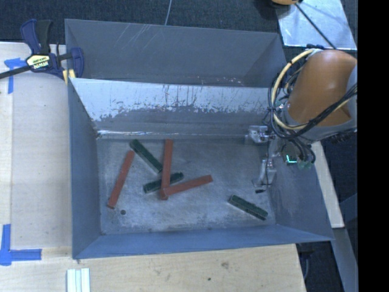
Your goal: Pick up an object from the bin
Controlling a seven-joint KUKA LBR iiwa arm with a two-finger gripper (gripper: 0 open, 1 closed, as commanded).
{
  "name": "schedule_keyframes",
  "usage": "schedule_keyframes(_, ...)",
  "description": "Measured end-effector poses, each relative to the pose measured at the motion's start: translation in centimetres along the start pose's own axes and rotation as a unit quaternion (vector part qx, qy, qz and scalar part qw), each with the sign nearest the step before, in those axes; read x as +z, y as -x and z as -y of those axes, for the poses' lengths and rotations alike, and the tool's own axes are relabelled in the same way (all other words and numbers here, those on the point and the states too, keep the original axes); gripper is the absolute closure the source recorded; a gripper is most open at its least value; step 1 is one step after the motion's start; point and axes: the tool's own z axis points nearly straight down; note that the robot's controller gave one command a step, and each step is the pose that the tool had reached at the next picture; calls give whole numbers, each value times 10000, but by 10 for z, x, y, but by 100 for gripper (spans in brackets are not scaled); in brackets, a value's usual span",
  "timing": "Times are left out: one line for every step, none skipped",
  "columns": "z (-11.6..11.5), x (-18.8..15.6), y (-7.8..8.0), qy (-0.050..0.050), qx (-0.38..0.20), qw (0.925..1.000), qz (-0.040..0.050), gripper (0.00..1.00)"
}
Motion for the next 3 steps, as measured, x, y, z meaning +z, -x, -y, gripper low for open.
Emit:
schedule_keyframes(0, -4, 2, -5, -10, 10000, 37, 0)
schedule_keyframes(-3, 17, -43, -5, 235, 9997, 52, 0)
schedule_keyframes(-28, 42, -57, -5, 273, 9996, 9, 0)
